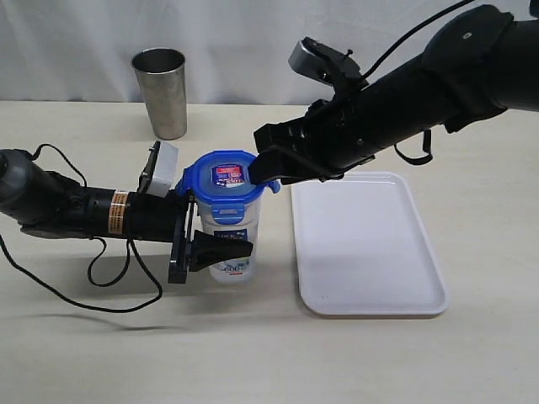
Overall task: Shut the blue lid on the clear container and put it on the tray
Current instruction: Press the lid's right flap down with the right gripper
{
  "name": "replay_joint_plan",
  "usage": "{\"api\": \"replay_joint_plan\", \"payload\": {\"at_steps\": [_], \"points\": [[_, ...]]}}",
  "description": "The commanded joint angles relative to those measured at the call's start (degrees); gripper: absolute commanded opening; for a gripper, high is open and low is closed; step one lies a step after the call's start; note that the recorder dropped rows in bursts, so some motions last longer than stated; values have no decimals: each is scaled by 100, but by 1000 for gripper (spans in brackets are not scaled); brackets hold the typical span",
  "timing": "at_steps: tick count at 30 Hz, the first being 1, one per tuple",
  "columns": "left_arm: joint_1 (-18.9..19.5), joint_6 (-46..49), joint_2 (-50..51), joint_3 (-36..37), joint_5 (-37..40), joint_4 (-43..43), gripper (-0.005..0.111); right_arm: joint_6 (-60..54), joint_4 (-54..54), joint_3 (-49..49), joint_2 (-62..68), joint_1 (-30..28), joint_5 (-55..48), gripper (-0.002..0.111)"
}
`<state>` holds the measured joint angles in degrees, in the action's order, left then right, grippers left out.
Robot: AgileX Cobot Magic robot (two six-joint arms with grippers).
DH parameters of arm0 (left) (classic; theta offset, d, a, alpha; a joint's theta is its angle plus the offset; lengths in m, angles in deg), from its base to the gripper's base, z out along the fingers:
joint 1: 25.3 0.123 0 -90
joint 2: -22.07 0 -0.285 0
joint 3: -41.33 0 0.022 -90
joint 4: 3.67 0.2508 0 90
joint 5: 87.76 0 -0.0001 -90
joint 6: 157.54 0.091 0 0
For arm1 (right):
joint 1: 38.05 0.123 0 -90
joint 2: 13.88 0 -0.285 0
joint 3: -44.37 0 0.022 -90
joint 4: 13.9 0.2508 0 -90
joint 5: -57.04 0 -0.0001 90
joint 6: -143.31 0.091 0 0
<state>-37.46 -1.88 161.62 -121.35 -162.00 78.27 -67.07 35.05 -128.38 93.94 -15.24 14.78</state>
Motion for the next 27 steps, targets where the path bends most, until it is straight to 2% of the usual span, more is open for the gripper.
{"api": "replay_joint_plan", "payload": {"at_steps": [1,27], "points": [[-12,-9,44,27,427,284,0,-432,475,-2,125,3,24,49],[-22,-9,44,27,427,139,0,-349,458,-2,422,3,-469,48]]}}
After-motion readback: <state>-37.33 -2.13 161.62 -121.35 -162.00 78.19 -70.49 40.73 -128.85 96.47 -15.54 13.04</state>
